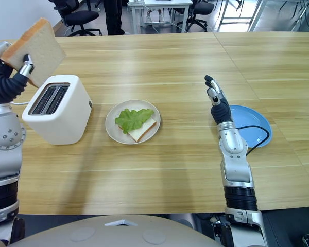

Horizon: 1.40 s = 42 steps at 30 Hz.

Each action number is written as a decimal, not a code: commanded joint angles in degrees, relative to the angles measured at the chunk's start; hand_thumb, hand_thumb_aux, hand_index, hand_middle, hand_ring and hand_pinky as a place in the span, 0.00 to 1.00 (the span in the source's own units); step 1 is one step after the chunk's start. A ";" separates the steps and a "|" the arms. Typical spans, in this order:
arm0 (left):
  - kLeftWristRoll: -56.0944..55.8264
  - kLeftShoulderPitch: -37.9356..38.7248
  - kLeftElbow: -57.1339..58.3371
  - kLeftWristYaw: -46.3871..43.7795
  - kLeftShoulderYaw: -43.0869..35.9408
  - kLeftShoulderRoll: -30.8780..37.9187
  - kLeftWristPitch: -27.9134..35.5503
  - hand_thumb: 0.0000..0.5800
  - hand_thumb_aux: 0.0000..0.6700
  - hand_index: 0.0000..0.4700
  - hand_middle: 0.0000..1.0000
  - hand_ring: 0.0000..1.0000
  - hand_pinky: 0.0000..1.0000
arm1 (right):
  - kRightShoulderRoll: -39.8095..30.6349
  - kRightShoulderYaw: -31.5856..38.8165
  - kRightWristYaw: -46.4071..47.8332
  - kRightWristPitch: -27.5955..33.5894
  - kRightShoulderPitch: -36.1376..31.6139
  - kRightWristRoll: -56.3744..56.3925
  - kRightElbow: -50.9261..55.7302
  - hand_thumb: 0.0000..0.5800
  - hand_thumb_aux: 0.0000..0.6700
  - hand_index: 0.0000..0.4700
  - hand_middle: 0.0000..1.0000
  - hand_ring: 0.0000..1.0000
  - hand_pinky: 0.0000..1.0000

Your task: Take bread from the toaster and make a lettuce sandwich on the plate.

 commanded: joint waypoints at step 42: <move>-23.85 -12.75 56.64 -21.45 -20.36 -24.85 1.08 1.00 1.00 0.98 1.00 1.00 1.00 | 1.06 7.99 -2.49 -4.07 -0.39 -9.81 4.65 0.00 0.00 0.00 0.00 0.00 0.00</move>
